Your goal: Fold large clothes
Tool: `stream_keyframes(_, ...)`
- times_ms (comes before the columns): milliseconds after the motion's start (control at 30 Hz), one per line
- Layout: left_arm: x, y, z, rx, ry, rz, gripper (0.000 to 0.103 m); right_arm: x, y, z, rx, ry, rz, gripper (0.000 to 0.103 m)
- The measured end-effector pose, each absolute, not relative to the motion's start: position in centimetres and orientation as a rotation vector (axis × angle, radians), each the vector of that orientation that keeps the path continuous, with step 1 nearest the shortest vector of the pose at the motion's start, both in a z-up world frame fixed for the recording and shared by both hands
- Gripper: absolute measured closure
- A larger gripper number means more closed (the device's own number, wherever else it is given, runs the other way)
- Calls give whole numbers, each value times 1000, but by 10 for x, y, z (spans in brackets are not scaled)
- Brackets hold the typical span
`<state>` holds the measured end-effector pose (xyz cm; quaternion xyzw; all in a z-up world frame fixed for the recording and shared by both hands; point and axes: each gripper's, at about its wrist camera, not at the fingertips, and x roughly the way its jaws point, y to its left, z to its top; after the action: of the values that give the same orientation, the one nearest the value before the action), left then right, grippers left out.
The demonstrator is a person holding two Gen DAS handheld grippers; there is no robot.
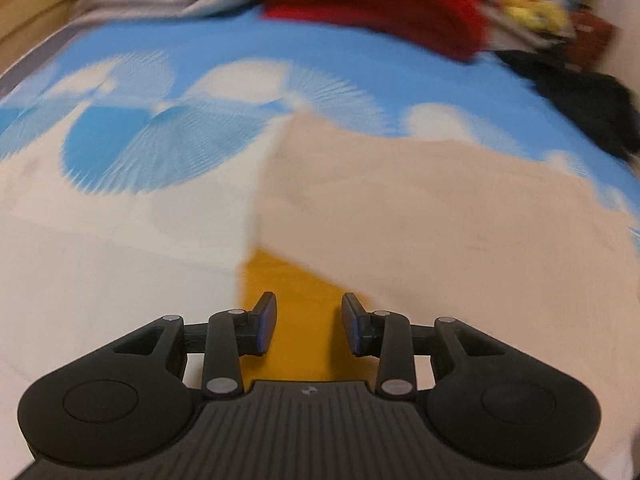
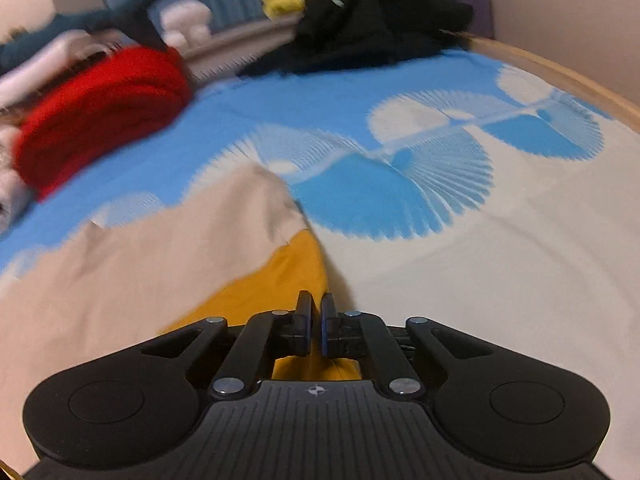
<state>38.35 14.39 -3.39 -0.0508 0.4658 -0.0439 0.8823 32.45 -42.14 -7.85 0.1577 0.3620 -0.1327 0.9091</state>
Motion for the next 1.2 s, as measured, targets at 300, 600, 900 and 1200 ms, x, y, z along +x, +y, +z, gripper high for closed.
stream_keyframes(300, 343, 97, -60, 174, 1129, -427, 55, 289, -410, -50, 306, 644, -48, 94)
stream_keyframes(600, 331, 141, -64, 157, 1215, -307, 54, 259, -416, -92, 158, 1020, -52, 96)
stream_keyframes(900, 283, 178, 20, 78, 1015, -48, 55, 203, -420, -42, -133, 888, -274, 96)
stream_keyframes(1200, 194, 142, 67, -87, 684, -75, 51, 90, -371, 79, 83, 290, -199, 73)
